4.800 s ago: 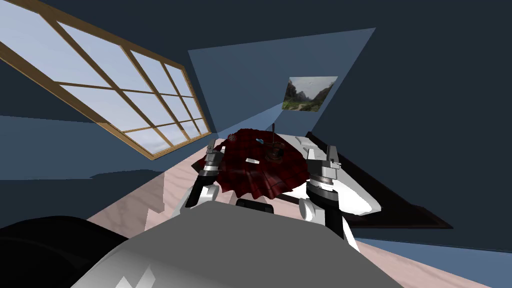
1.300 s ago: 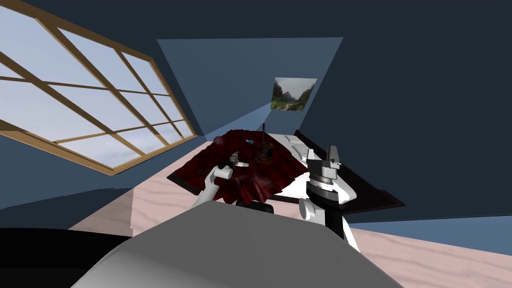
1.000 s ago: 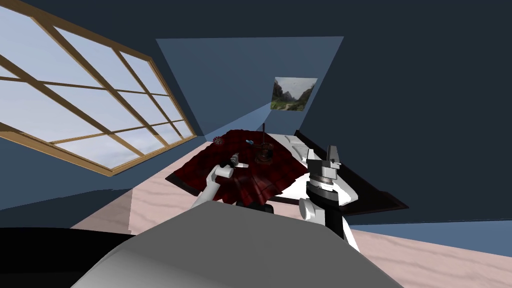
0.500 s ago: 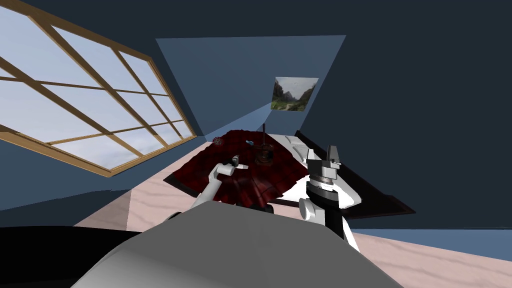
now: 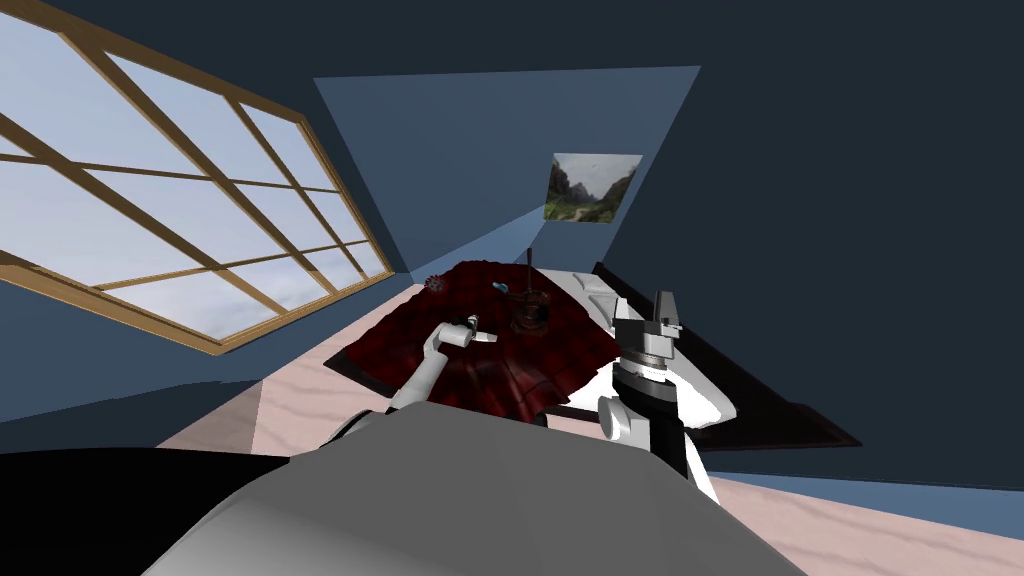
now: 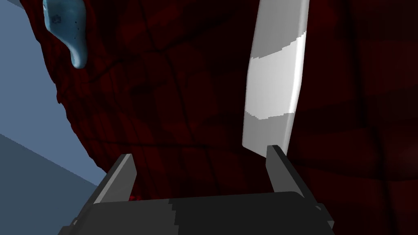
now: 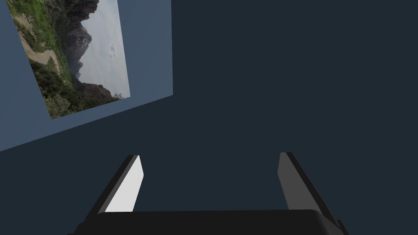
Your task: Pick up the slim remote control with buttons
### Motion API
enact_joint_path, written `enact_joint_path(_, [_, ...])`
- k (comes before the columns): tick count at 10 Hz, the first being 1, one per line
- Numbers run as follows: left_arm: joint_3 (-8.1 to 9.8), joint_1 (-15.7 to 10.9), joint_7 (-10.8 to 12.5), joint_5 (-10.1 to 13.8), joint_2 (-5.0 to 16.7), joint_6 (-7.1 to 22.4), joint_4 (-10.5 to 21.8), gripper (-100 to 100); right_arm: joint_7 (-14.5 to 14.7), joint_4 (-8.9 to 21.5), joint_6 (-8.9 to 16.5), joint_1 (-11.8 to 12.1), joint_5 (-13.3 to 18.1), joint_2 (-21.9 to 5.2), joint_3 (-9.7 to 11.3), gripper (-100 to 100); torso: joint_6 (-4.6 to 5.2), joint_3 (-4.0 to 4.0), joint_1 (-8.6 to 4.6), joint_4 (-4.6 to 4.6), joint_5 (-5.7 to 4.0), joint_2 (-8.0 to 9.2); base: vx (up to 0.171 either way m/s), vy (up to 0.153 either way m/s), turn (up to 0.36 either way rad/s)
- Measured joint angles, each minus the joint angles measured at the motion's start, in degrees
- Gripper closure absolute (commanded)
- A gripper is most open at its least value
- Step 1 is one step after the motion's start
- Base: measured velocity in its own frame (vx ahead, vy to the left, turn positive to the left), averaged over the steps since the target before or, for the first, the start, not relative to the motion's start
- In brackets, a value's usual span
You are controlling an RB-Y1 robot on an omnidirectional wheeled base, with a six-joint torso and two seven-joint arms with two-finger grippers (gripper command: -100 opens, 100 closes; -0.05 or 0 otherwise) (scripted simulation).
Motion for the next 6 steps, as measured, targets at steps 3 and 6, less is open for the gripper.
enact_joint_path(3, [0.12,-1.66,-0.65,-0.27,-0.14,4.4,2.97,-100,0.0,0.0,0.0,0.0,0.0,0.0,0.0,0,0.01,0.03,-0.03,0.01,0.0,0.07,0.065,0.009,0.03])
enact_joint_path(6, [0.27,-3.5,-1.33,-0.75,-0.58,9.42,5.73,-100,0.0,0.0,0.0,0.0,0.0,0.0,0.0,0,0.0,0.02,0.01,0.0,0.0,0.03,0.061,0.013,0.026])
